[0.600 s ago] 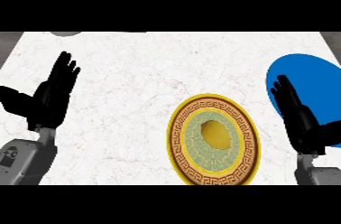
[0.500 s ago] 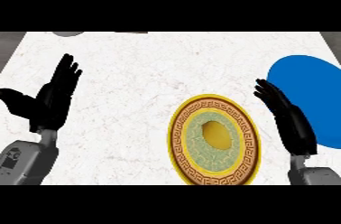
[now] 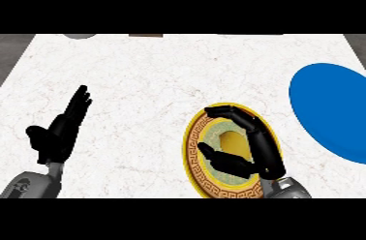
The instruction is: Pick the lemon from the plate and place it in the plate
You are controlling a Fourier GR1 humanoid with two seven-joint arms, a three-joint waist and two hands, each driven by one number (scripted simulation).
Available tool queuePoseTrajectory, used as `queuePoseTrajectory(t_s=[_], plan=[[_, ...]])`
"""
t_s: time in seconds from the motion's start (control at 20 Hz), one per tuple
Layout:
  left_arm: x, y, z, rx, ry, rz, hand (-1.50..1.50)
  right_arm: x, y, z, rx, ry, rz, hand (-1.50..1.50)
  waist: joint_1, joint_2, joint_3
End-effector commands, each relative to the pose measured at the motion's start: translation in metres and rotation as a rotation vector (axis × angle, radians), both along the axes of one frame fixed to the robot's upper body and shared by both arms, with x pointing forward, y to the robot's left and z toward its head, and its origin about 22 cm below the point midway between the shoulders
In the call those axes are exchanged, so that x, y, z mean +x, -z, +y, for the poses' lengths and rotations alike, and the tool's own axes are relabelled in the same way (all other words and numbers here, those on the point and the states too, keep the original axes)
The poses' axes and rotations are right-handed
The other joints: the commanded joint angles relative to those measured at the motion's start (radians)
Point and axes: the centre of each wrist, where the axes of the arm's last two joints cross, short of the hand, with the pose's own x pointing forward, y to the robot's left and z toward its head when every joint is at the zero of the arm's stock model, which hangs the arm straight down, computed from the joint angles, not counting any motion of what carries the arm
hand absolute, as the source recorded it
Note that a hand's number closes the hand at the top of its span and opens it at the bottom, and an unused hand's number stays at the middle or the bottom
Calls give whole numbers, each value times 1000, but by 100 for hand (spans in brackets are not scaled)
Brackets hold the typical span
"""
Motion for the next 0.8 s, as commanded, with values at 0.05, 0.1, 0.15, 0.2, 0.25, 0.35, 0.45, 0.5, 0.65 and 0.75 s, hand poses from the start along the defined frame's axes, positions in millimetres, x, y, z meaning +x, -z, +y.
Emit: queuePoseTrajectory(t_s=[0.05, 0.1, 0.15, 0.2, 0.25, 0.35, 0.45, 0.5, 0.65, 0.75], plan=[[-18, 5, 15, 7, 19, 24, 0, -44, 47, 50, 2, -35, -195, -150, 0, 3, 6], [-8, 14, 8, 6, 3, 3, 0, -55, 57, 49, -2, -33, -196, -150, -15, 5, 6], [-15, 9, 11, 10, 12, 1, 0, -45, 65, 33, -36, -29, -221, -150, -9, 5, 6], [-10, 6, 13, 16, -4, 9, 0, -52, 61, 46, -43, -8, -236, -150, -12, 5, 5], [-19, 19, 15, 26, -3, 2, 0, -59, 52, 24, -95, 42, -260, -150, -17, 3, 5], [-21, 7, 22, 30, 8, 8, 0, -72, 51, 14, -94, 107, -270, -150, -16, 2, 5], [-10, 24, 12, 4, 1, 5, 0, -82, 48, -2, -109, 134, -274, -150, -22, 4, 5], [-22, 18, 21, -9, -1, 26, 0, -90, 43, -7, -111, 167, -281, -150, -19, 3, 5], [-26, 16, 26, 18, -5, 8, 0, -90, 29, -29, -292, 229, -218, -150, -20, 0, 3], [-13, 10, 21, 23, -12, 18, 0, -98, 22, -31, -395, 253, -192, -150, -29, 1, 2]])
